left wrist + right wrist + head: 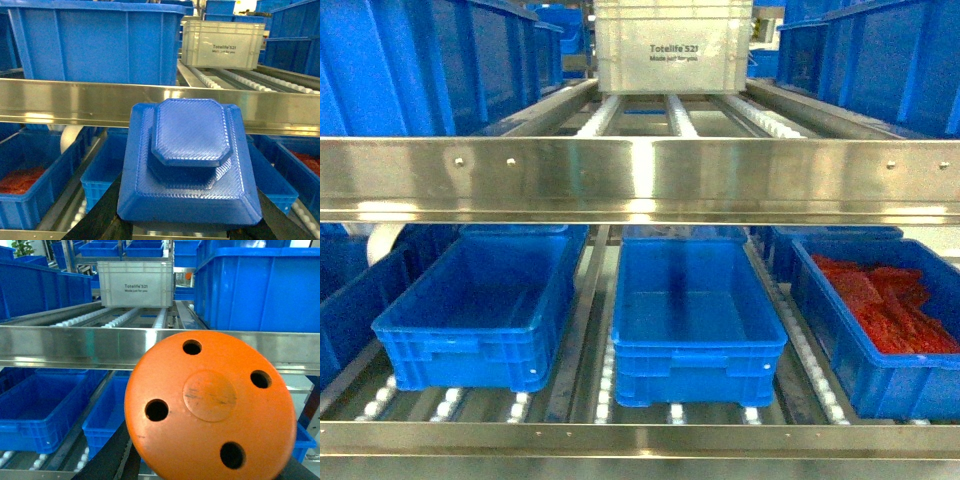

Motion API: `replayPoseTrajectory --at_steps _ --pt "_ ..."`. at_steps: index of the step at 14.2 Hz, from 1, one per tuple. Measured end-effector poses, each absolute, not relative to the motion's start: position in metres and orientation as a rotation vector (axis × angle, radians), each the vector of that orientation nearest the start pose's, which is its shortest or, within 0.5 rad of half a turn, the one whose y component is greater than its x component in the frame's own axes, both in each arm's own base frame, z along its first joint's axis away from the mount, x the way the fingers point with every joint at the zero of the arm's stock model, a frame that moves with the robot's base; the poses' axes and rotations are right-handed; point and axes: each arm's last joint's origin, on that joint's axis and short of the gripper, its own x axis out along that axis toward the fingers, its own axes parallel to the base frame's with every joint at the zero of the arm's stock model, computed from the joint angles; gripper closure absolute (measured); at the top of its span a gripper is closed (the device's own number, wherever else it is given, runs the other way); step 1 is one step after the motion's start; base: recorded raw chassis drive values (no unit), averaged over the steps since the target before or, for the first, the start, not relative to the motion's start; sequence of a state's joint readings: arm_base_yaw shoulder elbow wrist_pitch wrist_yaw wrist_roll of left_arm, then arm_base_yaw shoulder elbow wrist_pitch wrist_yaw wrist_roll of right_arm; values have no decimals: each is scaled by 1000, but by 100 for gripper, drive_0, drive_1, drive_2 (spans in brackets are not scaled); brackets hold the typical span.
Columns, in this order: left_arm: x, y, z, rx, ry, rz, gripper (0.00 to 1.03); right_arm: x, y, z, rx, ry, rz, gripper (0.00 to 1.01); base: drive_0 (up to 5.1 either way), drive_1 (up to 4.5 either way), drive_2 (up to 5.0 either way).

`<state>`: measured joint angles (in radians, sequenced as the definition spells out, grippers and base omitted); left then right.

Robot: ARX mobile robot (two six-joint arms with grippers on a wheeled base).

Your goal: Sort blue parts and orange caps into right shelf containers

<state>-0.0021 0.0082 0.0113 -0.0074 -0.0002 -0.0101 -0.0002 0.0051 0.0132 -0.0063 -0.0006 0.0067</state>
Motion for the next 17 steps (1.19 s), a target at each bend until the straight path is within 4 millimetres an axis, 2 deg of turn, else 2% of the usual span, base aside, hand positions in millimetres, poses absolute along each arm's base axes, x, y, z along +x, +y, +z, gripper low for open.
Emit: replayPoseTrajectory --at_steps 8,17 --pt "98 0 166 -10 4 -1 63 97 0 167 6 -4 0 58 -500 245 245" --pt "98 0 166 -10 4 -2 63 97 0 167 6 -2 3 58 0 0 0"
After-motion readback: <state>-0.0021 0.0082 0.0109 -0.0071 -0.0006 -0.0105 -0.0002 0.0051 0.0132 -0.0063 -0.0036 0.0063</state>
